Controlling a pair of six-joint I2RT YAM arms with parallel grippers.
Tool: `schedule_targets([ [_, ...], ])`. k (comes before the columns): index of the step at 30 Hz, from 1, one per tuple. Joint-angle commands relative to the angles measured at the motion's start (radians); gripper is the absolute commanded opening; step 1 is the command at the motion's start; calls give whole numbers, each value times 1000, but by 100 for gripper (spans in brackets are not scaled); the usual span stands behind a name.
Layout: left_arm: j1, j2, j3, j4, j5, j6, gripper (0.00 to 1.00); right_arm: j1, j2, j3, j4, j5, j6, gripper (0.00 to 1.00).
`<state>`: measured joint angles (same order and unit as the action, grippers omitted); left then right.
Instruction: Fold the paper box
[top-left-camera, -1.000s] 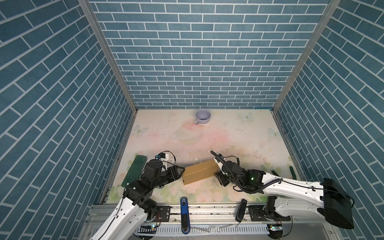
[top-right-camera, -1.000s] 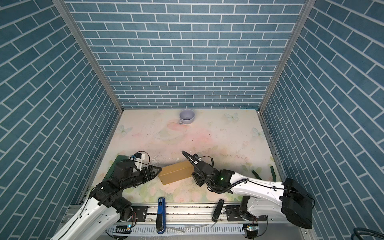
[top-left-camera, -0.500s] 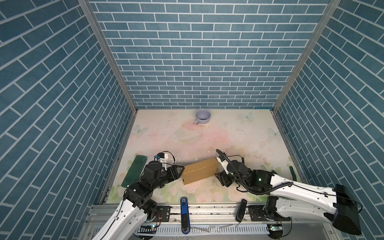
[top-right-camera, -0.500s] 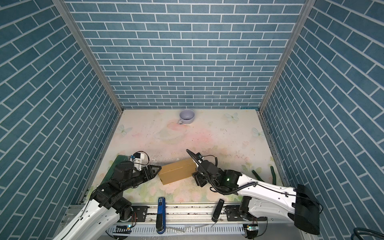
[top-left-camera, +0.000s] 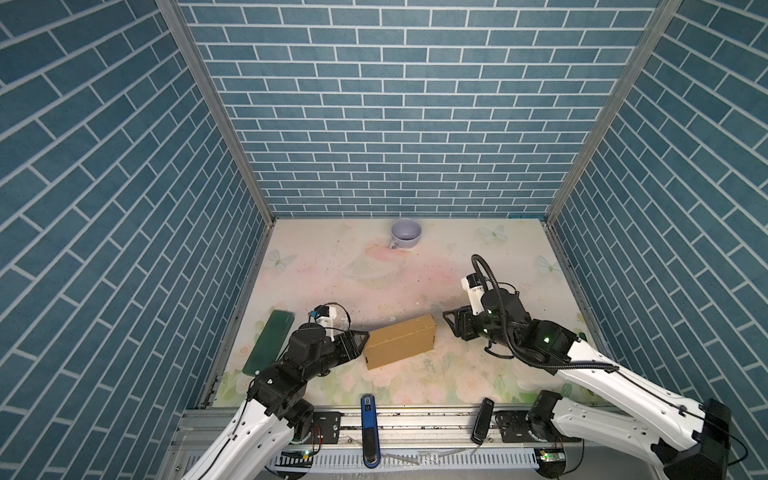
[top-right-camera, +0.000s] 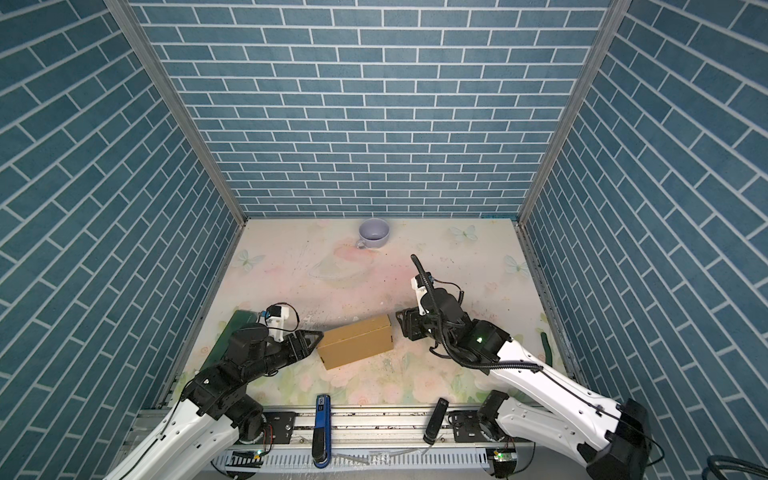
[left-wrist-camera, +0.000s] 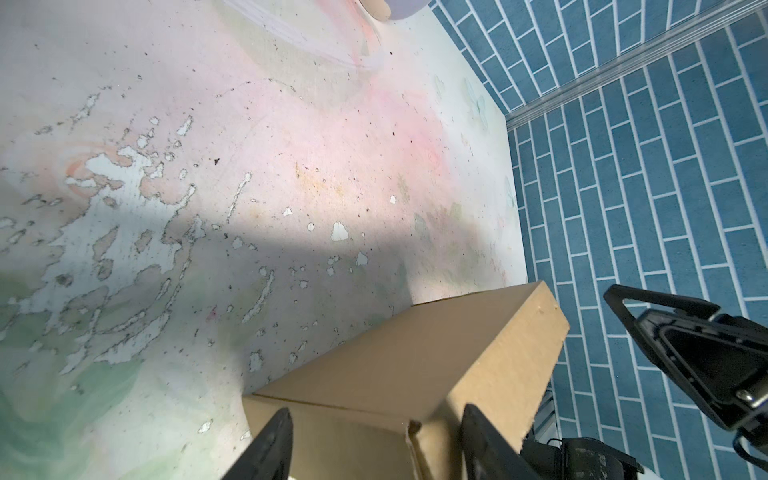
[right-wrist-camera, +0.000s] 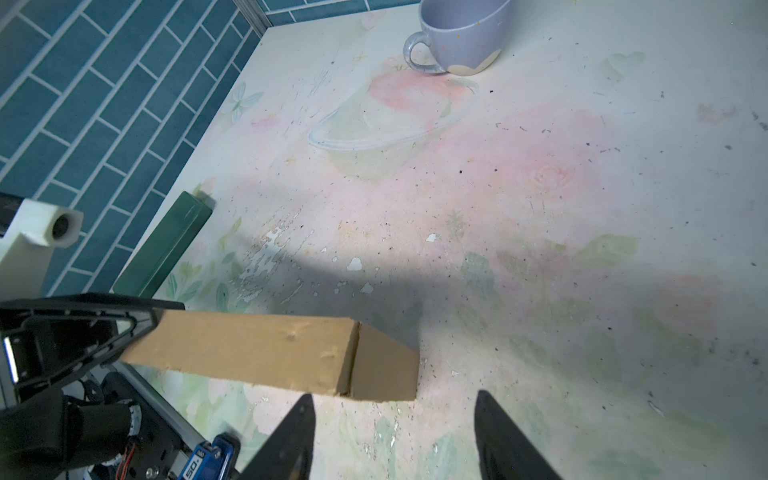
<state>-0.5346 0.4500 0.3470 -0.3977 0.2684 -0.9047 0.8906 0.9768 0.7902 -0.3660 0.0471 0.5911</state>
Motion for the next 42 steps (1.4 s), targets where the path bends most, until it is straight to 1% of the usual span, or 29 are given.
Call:
schedule_targets([
  [1, -11, 21, -49, -155, -38, 19, 64, -7, 47, -1, 105, -105, 74, 60],
  [6, -18, 23, -51, -153, -43, 17, 64, -9, 96, -8, 170, -130, 92, 60],
  [10, -23, 23, -53, -149, -46, 14, 64, -10, 133, -29, 204, -175, 109, 58],
  [13, -28, 23, -55, -148, -48, 13, 64, -11, 149, -67, 242, -189, 129, 57],
  [19, -35, 27, -55, -148, -55, 12, 64, -11, 145, -193, 343, -208, 191, 51],
  [22, -41, 37, -56, -141, -56, 10, 64, -9, 145, -235, 369, -206, 198, 48],
  [25, -48, 49, -54, -132, -61, 7, 64, -9, 140, -260, 390, -203, 208, 47],
  [29, -50, 52, -21, -151, -64, 2, 65, -9, 125, -278, 392, -195, 214, 43],
  [37, -50, 42, 130, -287, -54, 19, 69, -7, 107, -290, 387, -184, 215, 41],
  [42, -51, 10, 119, -291, -1, -3, 68, -5, 103, -299, 392, -179, 216, 40],
])
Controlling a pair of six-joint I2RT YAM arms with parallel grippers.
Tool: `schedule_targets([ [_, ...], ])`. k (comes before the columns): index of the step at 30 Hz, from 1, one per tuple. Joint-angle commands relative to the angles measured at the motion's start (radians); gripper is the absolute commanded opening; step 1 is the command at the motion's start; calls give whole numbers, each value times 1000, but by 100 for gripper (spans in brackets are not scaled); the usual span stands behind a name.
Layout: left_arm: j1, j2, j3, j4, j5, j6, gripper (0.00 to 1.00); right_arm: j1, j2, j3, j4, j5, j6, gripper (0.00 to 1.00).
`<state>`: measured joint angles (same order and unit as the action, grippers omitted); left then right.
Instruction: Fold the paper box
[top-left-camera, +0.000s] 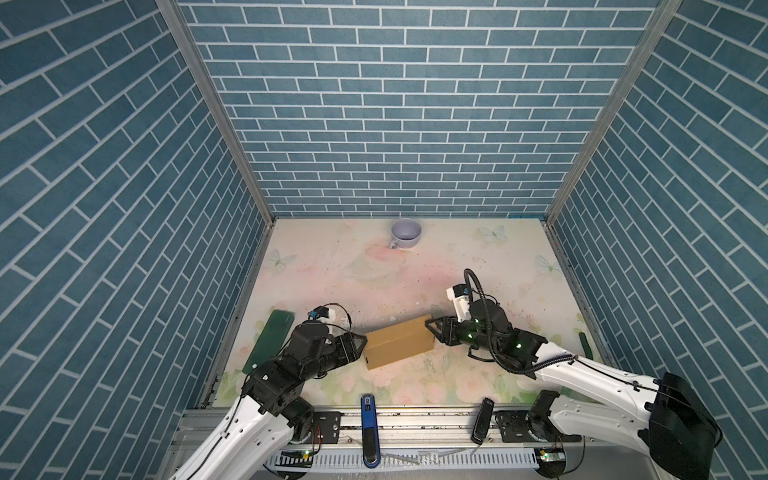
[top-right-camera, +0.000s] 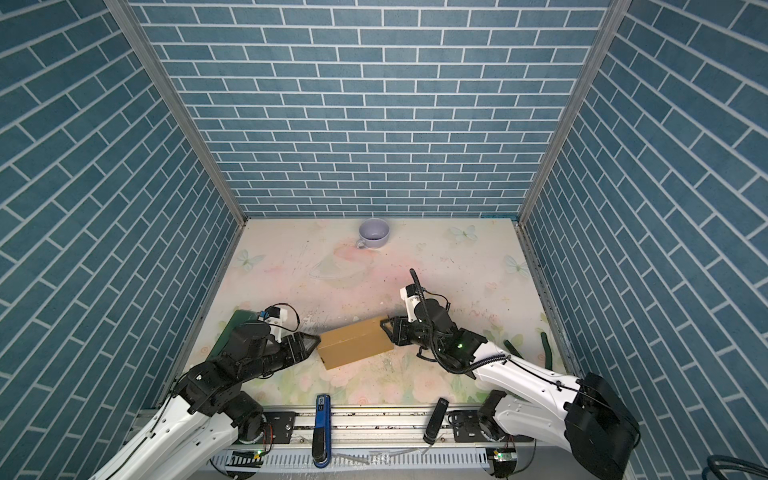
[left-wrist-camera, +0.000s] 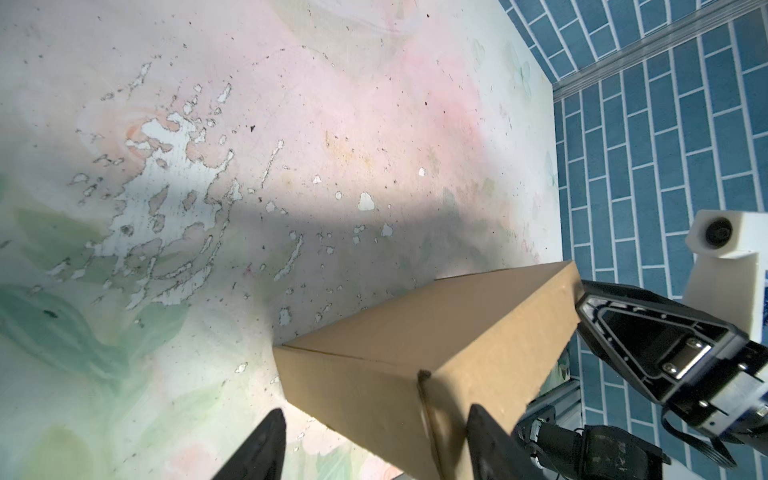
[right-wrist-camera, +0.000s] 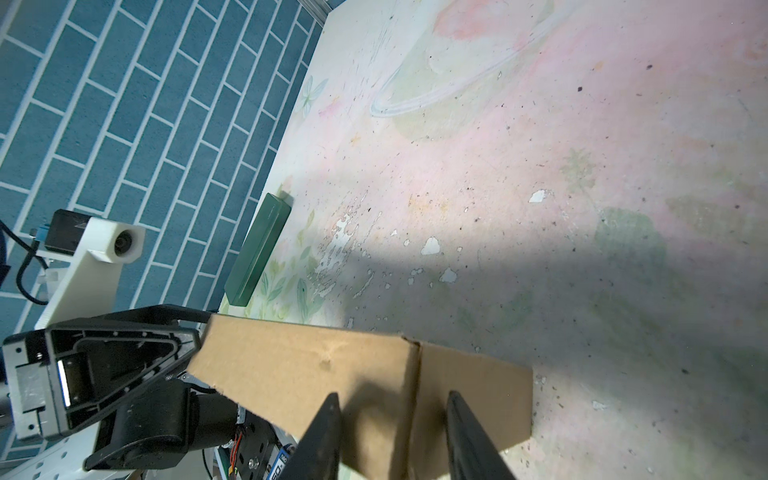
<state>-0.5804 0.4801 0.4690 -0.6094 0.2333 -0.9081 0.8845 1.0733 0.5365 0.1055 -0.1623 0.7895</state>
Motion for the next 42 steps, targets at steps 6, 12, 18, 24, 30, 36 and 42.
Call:
schedule_targets([
  [6, -11, -42, -80, -18, 75, -36, 63, 17, 4, -49, -87, 42, 19, 39],
  [12, -70, -31, -106, -19, 67, -64, 59, 73, -38, -54, -141, 93, 16, 39],
  [18, -166, -20, -122, -15, 30, -110, 56, 136, -132, -79, -229, 160, 49, 38],
  [24, -251, 19, -130, -4, -3, -143, 54, 172, -190, -96, -283, 180, 72, 38],
  [30, -309, 106, -142, 33, -21, -151, 53, 196, -166, -105, -276, 180, 86, 38],
  [36, -310, 183, -137, 49, -53, -141, 53, 198, -172, -117, -281, 186, 97, 38],
  [42, -289, 272, -102, 57, -146, -108, 55, 199, -186, -132, -288, 213, 90, 39],
])
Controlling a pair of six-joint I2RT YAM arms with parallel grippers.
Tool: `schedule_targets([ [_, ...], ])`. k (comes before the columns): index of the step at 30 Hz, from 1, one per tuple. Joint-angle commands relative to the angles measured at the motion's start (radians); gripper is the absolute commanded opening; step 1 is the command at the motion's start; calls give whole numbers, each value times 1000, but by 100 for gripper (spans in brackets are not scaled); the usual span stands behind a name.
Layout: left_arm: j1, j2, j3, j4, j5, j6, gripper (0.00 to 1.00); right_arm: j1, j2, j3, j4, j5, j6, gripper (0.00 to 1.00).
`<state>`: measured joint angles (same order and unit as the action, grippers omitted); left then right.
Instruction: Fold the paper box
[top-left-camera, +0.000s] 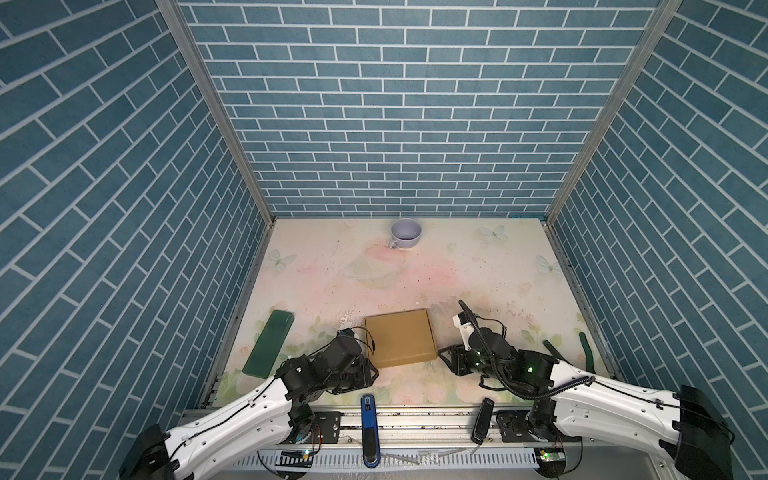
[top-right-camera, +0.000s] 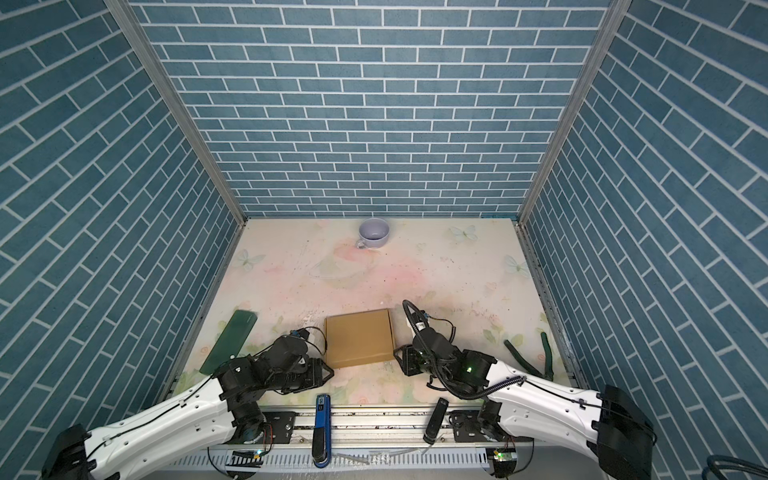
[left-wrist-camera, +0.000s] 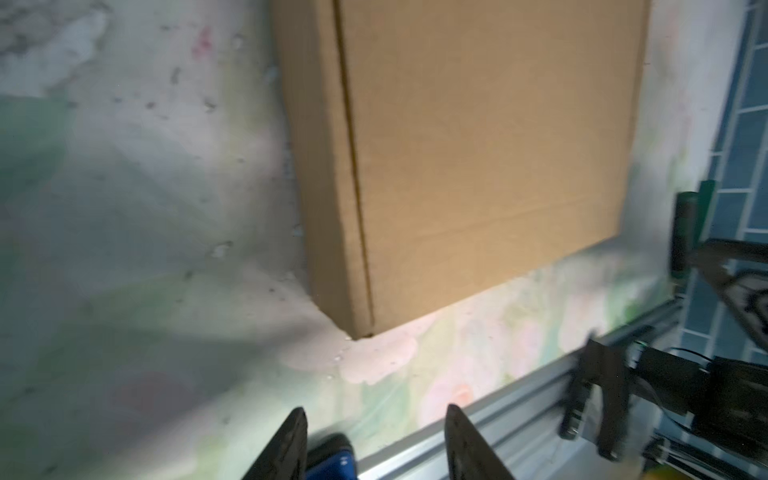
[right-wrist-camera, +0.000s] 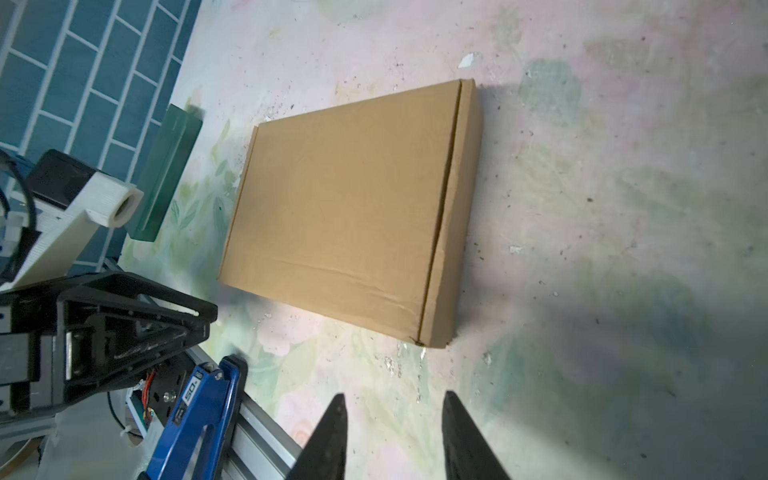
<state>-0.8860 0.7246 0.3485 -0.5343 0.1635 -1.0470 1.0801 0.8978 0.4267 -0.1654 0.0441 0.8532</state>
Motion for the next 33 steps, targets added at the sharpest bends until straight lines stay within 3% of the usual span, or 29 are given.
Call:
schedule_targets([
  [1, 34, 52, 21, 12, -74, 41, 55, 3, -4, -18, -13, 15, 18, 39],
  [8, 80, 165, 164, 4, -154, 151, 61, -37, -4, 18, -15, 90, -32, 43],
  [14, 239, 118, 278, -47, -209, 315, 72, -203, -57, 67, -56, 92, -147, 48],
  [17, 361, 100, 323, -24, -213, 439, 81, -291, -69, 110, -110, 121, -230, 64],
  [20, 520, 119, 341, 55, -171, 555, 85, -386, -78, 133, -120, 144, -306, 96],
  [21, 574, 137, 344, 83, -161, 584, 86, -423, -84, 133, -113, 146, -332, 99],
  [22, 625, 161, 345, 113, -146, 611, 99, -464, -88, 131, -106, 151, -355, 99],
  [25, 737, 248, 366, 187, -150, 675, 100, -593, -92, 109, -49, 122, -416, 99],
  [29, 822, 331, 371, 286, -247, 758, 100, -760, -87, 77, 18, 82, -473, 99],
  [33, 899, 361, 275, 467, -308, 820, 99, -911, -58, 43, 89, 42, -511, 99],
])
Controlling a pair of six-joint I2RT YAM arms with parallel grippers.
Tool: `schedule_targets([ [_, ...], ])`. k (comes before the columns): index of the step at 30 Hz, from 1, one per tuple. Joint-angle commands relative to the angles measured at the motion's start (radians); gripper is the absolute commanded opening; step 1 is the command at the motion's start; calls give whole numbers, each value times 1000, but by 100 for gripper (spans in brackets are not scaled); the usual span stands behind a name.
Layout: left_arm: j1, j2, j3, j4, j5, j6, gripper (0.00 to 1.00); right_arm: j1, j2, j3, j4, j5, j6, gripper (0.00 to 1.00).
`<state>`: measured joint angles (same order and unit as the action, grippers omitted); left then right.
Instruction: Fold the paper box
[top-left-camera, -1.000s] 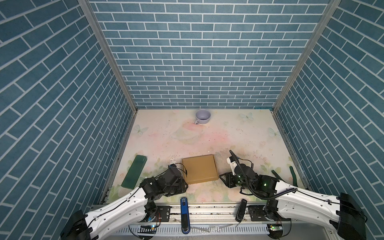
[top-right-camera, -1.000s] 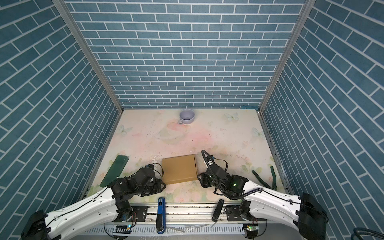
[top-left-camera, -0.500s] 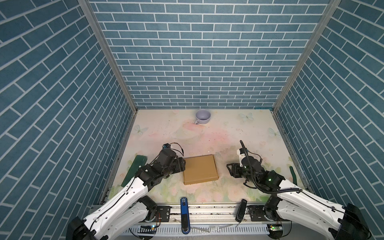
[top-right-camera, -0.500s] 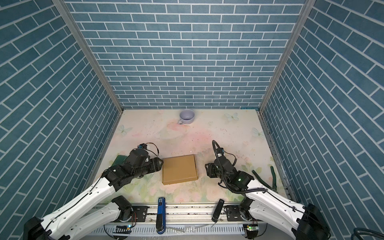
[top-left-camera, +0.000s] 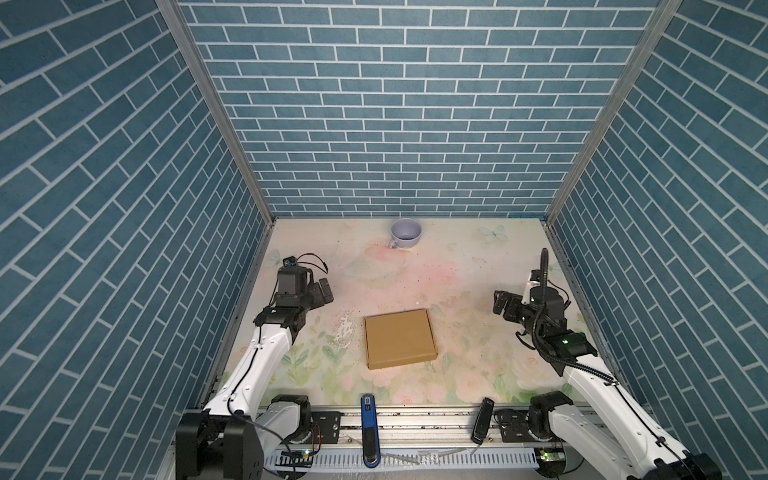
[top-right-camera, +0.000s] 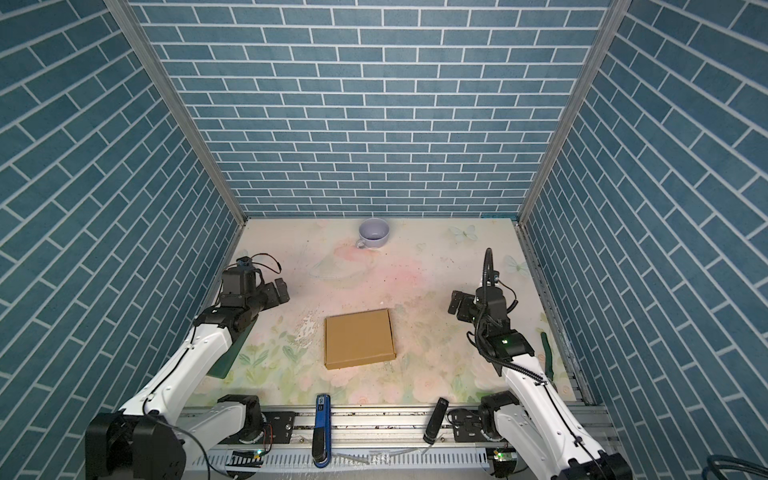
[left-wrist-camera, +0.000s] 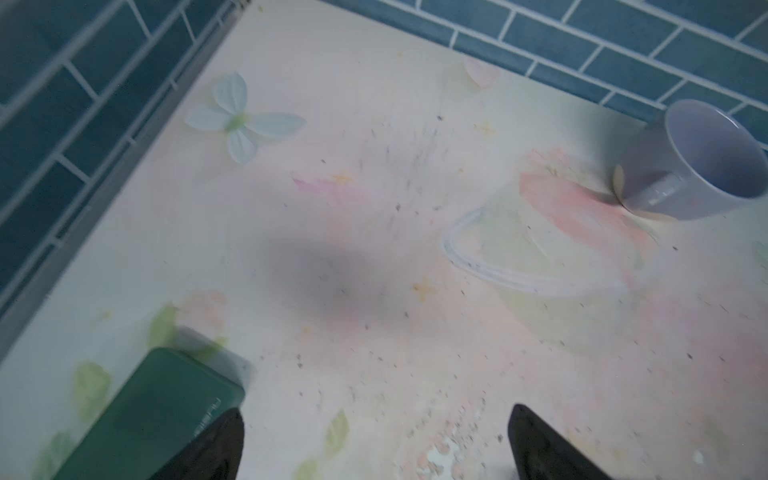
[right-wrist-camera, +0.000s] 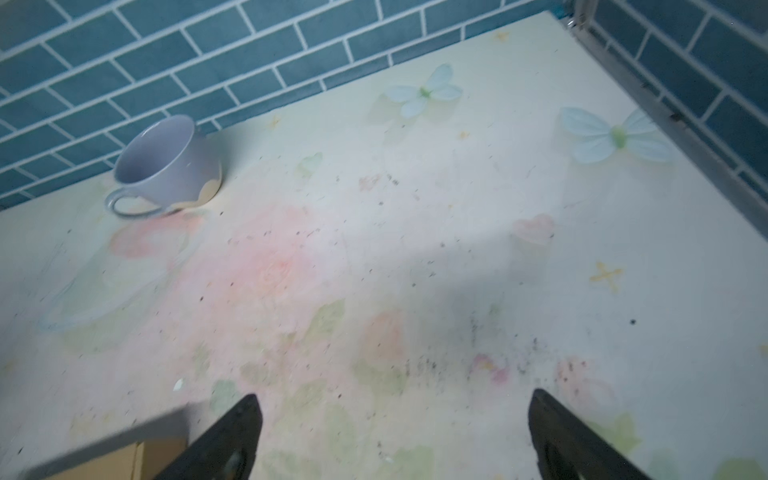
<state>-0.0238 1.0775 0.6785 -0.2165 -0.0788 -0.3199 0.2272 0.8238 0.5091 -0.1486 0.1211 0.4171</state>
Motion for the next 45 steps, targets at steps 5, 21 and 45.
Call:
schedule_targets([
  [5, 41, 23, -219, 467, -98, 205, 100, -156, 64, -79, 165, 30, -129, 99],
  [21, 48, 353, -361, 1119, -27, 301, 100, -258, 253, -240, 711, 58, -300, 99],
  [45, 41, 450, -292, 1077, 174, 392, 100, -292, 718, -125, 1035, -100, -345, 99],
])
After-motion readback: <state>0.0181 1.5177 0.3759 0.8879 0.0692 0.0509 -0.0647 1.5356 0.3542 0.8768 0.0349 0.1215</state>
